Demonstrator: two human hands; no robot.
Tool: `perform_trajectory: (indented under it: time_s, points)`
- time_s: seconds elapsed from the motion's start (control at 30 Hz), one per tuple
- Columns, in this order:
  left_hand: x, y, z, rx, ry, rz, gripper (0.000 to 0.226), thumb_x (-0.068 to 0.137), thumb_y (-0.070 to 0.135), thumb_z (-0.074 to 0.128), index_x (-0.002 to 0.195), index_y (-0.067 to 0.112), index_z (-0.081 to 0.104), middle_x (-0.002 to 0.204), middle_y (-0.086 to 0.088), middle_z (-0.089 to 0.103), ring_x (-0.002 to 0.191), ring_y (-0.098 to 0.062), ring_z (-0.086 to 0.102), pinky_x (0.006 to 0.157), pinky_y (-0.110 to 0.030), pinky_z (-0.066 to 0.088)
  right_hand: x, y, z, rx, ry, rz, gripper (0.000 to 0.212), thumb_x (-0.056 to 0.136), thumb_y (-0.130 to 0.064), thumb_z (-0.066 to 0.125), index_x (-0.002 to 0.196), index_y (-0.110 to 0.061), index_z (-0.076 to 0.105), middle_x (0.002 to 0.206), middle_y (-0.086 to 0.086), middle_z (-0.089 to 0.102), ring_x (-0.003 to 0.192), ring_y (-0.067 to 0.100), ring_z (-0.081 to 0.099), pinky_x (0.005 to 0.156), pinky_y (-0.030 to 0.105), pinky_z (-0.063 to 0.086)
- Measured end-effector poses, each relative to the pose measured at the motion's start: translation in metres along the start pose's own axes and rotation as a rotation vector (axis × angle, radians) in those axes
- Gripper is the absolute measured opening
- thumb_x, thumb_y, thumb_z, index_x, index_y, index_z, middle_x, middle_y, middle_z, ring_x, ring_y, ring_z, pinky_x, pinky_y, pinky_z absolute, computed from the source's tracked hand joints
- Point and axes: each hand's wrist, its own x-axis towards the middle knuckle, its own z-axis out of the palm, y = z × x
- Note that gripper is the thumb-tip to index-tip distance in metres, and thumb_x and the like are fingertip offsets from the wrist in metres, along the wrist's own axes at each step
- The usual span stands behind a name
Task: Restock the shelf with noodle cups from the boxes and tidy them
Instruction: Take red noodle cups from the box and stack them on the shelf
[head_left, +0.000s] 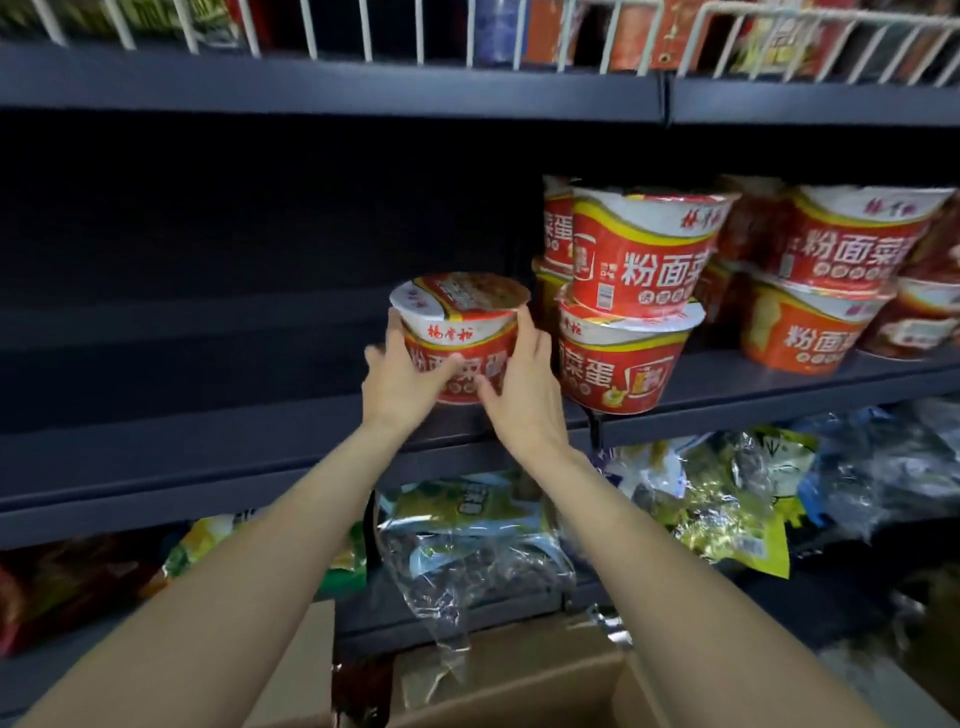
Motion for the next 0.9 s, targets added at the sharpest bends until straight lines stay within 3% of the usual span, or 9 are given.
perform_trajectory:
  time_s: [0.1,0.17,0.27,0.4,0.5,0.57,0.67,0.77,0.9]
  points:
    - [0.040,-0.001,0.017,-0.260,-0.028,-0.107,0.075,0.088,0.029,0.060,0.149,0.012,0.020,0.134,-0.006,0.053,0.124,-0.023,0.049,0.103,-0.035,0.040,0.029,0.019,0.023,-0.053,-0.142,-0.101,0.072,0.092,-0.013,0.056,0.150,-0.011,0.013,0.150,0.013,0.027,0.129,0.032,0.041,0.102,0.042,0.040]
    - [0.054,0.005,0.027,-0.418,-0.070,-0.136,0.054,0.091,0.020,0.055,0.142,0.014,0.038,0.127,-0.001,0.056,0.117,-0.018,0.052,0.096,-0.027,0.041,0.053,0.032,0.035,-0.193,-0.247,-0.119,0.063,0.096,-0.018,0.048,0.150,-0.006,0.017,0.156,0.014,0.021,0.143,0.030,0.021,0.113,0.046,0.026]
    - [0.050,0.015,0.033,-0.374,-0.045,-0.063,0.036,0.095,0.020,0.049,0.130,0.015,0.053,0.124,-0.004,0.059,0.112,-0.019,0.054,0.087,-0.024,0.041,0.062,0.038,0.038,-0.192,-0.224,-0.129,0.053,0.097,-0.017,0.045,0.146,-0.002,0.030,0.153,0.016,0.030,0.143,0.029,0.021,0.116,0.041,0.021]
    - [-0.009,0.003,0.027,-0.118,0.153,0.300,0.030,0.094,0.023,0.047,0.122,0.021,0.058,0.102,0.005,0.069,0.098,-0.015,0.060,0.086,-0.033,0.047,0.010,0.032,0.015,-0.069,0.037,-0.248,0.035,0.095,-0.014,0.048,0.129,-0.008,0.053,0.124,0.009,0.059,0.115,0.025,0.049,0.093,0.029,0.037]
    - [-0.071,-0.014,0.020,-0.094,0.245,0.592,0.024,0.093,0.021,0.047,0.110,0.018,0.063,0.087,0.013,0.065,0.086,-0.010,0.059,0.077,-0.025,0.046,-0.047,0.036,-0.003,-0.053,0.217,-0.361,0.026,0.092,-0.014,0.051,0.114,-0.007,0.063,0.102,0.003,0.068,0.094,0.019,0.058,0.075,0.027,0.045]
    - [-0.110,-0.034,0.019,-0.119,0.246,0.661,0.022,0.092,0.016,0.048,0.105,0.012,0.066,0.082,0.008,0.063,0.080,-0.012,0.058,0.074,-0.023,0.045,-0.091,0.048,-0.012,-0.035,0.236,-0.382,0.023,0.093,-0.014,0.052,0.109,-0.006,0.066,0.091,0.001,0.069,0.082,0.016,0.060,0.067,0.026,0.048]
    - [-0.168,-0.083,0.028,-0.050,0.115,0.569,0.021,0.090,0.015,0.051,0.101,0.010,0.067,0.082,0.003,0.063,0.079,-0.008,0.054,0.074,-0.018,0.042,-0.161,0.078,-0.017,-0.049,0.110,-0.305,0.020,0.093,-0.016,0.054,0.104,-0.008,0.068,0.080,0.000,0.068,0.066,0.014,0.062,0.058,0.025,0.051]
    - [-0.213,-0.144,0.045,0.157,-0.138,0.365,0.028,0.086,0.026,0.050,0.106,0.015,0.065,0.091,0.002,0.065,0.086,-0.013,0.054,0.078,-0.025,0.045,-0.230,0.122,-0.008,-0.223,-0.138,-0.126,0.020,0.088,-0.025,0.058,0.104,-0.016,0.066,0.074,0.000,0.068,0.059,0.016,0.064,0.054,0.016,0.043]
    - [-0.247,-0.214,0.067,0.543,-0.404,0.122,0.050,0.078,0.035,0.054,0.122,0.011,0.058,0.115,-0.014,0.058,0.107,-0.036,0.051,0.094,-0.045,0.042,-0.292,0.178,0.016,-0.244,-0.462,0.196,0.028,0.088,-0.026,0.065,0.114,-0.018,0.061,0.088,0.003,0.072,0.070,0.031,0.068,0.060,0.041,0.056]
